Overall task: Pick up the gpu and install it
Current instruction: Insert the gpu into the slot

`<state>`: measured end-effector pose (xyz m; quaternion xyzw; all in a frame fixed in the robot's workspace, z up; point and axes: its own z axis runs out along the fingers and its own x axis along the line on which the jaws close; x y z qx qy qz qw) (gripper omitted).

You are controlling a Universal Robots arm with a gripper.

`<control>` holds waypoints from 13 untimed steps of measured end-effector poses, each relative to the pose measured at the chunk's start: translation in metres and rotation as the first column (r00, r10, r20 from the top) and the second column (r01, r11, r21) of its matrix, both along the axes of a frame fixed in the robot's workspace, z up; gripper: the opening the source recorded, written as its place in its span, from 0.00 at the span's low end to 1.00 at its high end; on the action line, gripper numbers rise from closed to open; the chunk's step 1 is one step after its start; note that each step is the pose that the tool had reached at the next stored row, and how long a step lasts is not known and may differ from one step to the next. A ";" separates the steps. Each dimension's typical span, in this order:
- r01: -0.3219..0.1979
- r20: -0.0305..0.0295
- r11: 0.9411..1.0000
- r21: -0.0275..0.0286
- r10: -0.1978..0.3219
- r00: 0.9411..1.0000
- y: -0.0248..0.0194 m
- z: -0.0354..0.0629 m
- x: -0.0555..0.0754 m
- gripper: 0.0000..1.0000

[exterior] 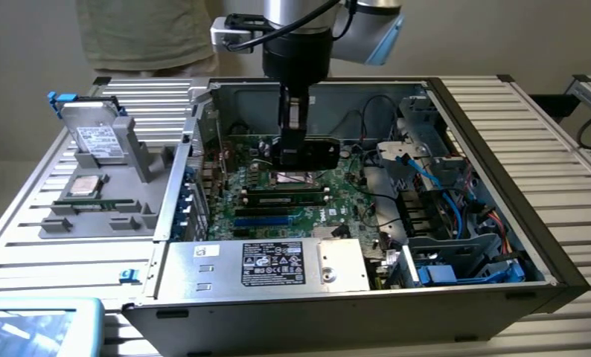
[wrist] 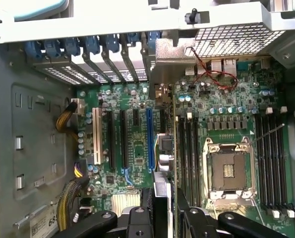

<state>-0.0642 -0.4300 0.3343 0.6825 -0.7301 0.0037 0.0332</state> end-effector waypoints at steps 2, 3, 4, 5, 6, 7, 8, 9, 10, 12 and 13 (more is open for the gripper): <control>0.000 0.000 1.000 0.000 0.000 1.000 -0.0017 -0.0036 -0.001 0.29; 0.000 0.000 1.000 0.000 0.000 1.000 -0.0026 -0.0054 -0.002 0.29; 0.000 0.000 1.000 0.000 0.000 1.000 -0.0036 -0.0072 -0.002 0.29; 0.000 0.000 1.000 0.000 0.000 1.000 -0.0049 -0.0089 -0.003 0.29; 0.000 0.000 1.000 0.000 0.000 1.000 -0.0062 -0.0108 -0.004 0.29; 0.000 0.000 1.000 0.000 0.000 1.000 -0.0074 -0.0127 -0.005 0.29; 0.000 0.000 1.000 0.000 0.000 1.000 -0.0087 -0.0146 -0.005 0.29; 0.000 0.000 1.000 0.000 0.000 1.000 -0.0100 -0.0164 -0.006 0.29; 0.000 0.000 1.000 0.000 0.000 1.000 -0.0112 -0.0182 -0.007 0.29; 0.000 0.000 1.000 0.000 0.000 1.000 -0.0131 -0.0218 -0.009 0.29; 0.000 0.000 1.000 0.000 0.000 1.000 -0.0141 -0.0235 -0.009 0.29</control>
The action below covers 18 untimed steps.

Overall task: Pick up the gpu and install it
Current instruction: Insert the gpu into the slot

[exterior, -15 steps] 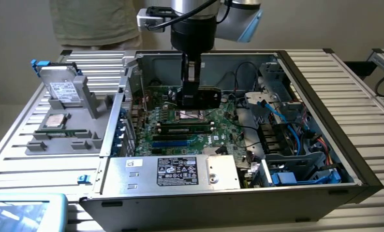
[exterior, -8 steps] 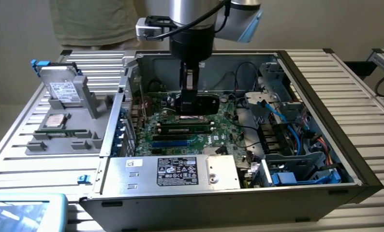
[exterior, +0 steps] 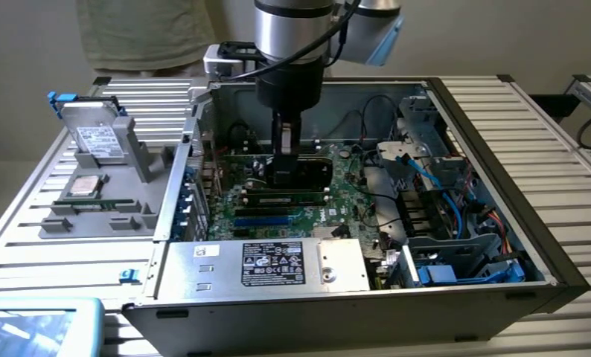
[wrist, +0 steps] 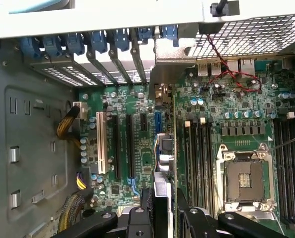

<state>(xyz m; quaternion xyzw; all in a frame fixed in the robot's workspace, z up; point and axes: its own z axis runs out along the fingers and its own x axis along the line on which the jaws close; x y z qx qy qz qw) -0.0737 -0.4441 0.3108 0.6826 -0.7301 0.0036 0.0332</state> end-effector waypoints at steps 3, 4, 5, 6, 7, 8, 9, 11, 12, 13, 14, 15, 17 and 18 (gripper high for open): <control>0.000 0.000 1.000 0.000 0.000 1.000 -0.0028 -0.0056 -0.002 0.29; 0.000 0.000 1.000 0.000 0.000 1.000 -0.0036 -0.0074 -0.003 0.29; 0.000 0.000 1.000 0.000 0.000 1.000 -0.0043 -0.0092 -0.004 0.29; 0.000 0.000 1.000 0.000 0.000 1.000 -0.0048 -0.0110 -0.004 0.29; 0.000 0.000 1.000 0.001 0.000 1.000 -0.0051 -0.0129 -0.005 0.29; 0.000 0.000 1.000 0.002 0.000 1.000 -0.0052 -0.0147 -0.006 0.29; 0.000 0.000 1.000 0.004 0.000 1.000 -0.0052 -0.0163 -0.006 0.29; 0.000 0.000 1.000 0.008 0.000 1.000 -0.0052 -0.0197 -0.006 0.29; 0.000 0.000 1.000 0.009 0.000 1.000 -0.0052 -0.0211 -0.006 0.29; 0.000 0.000 1.000 0.009 0.000 1.000 -0.0049 -0.0220 -0.006 0.29; 0.000 0.000 1.000 0.009 0.000 1.000 -0.0043 -0.0225 -0.007 0.29; -0.001 0.000 1.000 0.009 0.001 1.000 -0.0036 -0.0230 -0.007 0.29; -0.002 0.000 1.000 0.010 0.002 1.000 -0.0026 -0.0236 -0.008 0.29; -0.004 0.000 1.000 0.010 0.004 1.000 -0.0025 -0.0239 -0.009 0.29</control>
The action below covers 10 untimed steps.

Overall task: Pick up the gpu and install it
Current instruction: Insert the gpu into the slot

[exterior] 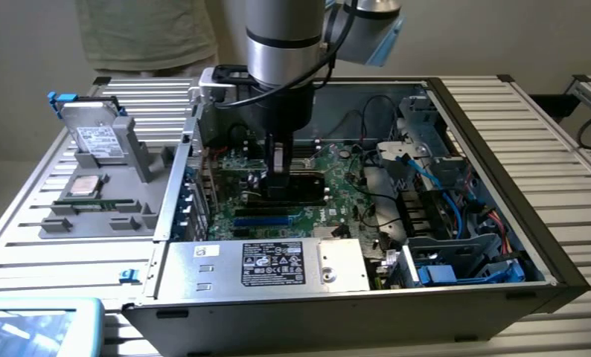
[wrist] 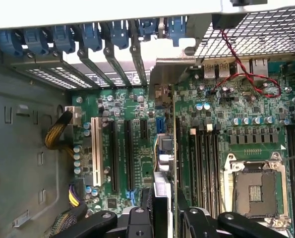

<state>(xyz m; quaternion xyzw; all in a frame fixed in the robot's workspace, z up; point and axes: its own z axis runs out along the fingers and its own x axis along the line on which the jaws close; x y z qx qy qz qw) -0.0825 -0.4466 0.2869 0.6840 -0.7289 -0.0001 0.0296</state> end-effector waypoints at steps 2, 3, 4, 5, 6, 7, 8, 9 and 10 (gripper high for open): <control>-0.009 0.000 1.000 0.001 0.009 1.000 0.0004 -0.0006 0.000 0.29; -0.014 0.000 1.000 0.001 0.014 1.000 0.0010 -0.0010 0.000 0.29; -0.018 0.000 1.000 0.001 0.018 1.000 0.0026 -0.0016 0.000 0.29; -0.020 0.000 1.000 0.001 0.020 1.000 0.0054 -0.0021 0.000 0.29; -0.021 0.000 1.000 0.000 0.021 1.000 0.0078 -0.0023 -0.001 0.29; -0.023 0.000 1.000 -0.003 0.023 1.000 0.0100 -0.0026 -0.001 0.29; -0.025 0.000 1.000 -0.006 0.025 1.000 0.0116 -0.0026 -0.001 0.29; -0.029 0.000 1.000 -0.006 0.029 1.000 0.0116 -0.0028 -0.001 0.29; -0.031 0.000 0.999 -0.006 0.031 1.000 0.0117 -0.0032 -0.001 0.29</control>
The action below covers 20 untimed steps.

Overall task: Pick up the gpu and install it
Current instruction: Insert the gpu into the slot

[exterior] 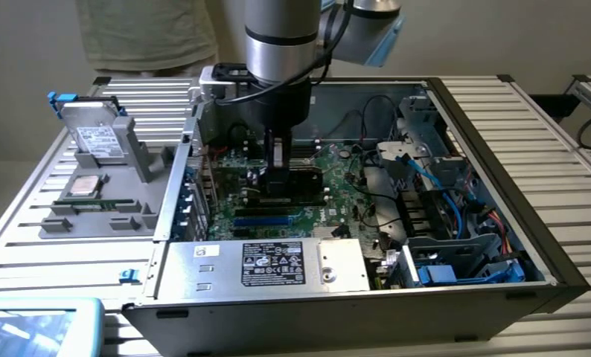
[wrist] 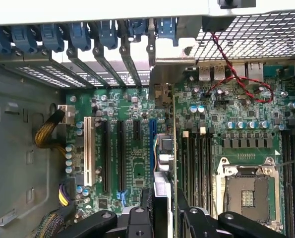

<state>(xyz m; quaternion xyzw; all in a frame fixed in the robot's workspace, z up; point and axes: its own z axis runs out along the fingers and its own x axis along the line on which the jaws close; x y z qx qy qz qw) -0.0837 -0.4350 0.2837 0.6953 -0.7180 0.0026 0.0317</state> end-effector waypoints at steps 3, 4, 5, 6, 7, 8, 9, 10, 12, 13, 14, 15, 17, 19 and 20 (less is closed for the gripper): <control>-0.005 -0.002 1.000 -0.005 0.005 1.000 0.0000 -0.0009 0.000 0.29; -0.005 -0.004 1.000 -0.006 0.005 1.000 0.0000 -0.0014 -0.001 0.29; -0.005 -0.005 1.000 -0.006 0.005 1.000 0.0000 -0.0015 -0.001 0.29; -0.006 -0.005 1.000 -0.006 0.006 1.000 0.0000 -0.0015 -0.001 0.29; -0.005 -0.005 1.000 -0.006 0.005 1.000 0.0000 -0.0016 -0.001 0.29; -0.005 -0.005 1.000 -0.006 0.005 1.000 0.0000 -0.0020 -0.002 0.29; -0.005 -0.005 1.000 -0.006 0.005 1.000 -0.0003 -0.0022 -0.003 0.29; -0.006 -0.005 1.000 -0.006 0.006 1.000 -0.0009 -0.0026 -0.003 0.29; -0.006 -0.005 1.000 -0.006 0.006 1.000 -0.0023 -0.0039 -0.003 0.29; -0.006 -0.005 1.000 -0.006 0.006 1.000 -0.0032 -0.0048 -0.003 0.29; -0.006 -0.005 1.000 -0.006 0.006 1.000 -0.0042 -0.0061 -0.003 0.29; -0.005 -0.005 1.000 -0.006 0.005 1.000 -0.0055 -0.0076 -0.003 0.29; -0.006 -0.005 1.000 -0.006 0.005 1.000 -0.0079 -0.0104 -0.003 0.29; -0.006 -0.005 1.000 -0.006 0.005 1.000 -0.0101 -0.0134 -0.003 0.29; -0.006 -0.006 1.000 -0.006 0.006 1.000 -0.0110 -0.0150 -0.004 0.29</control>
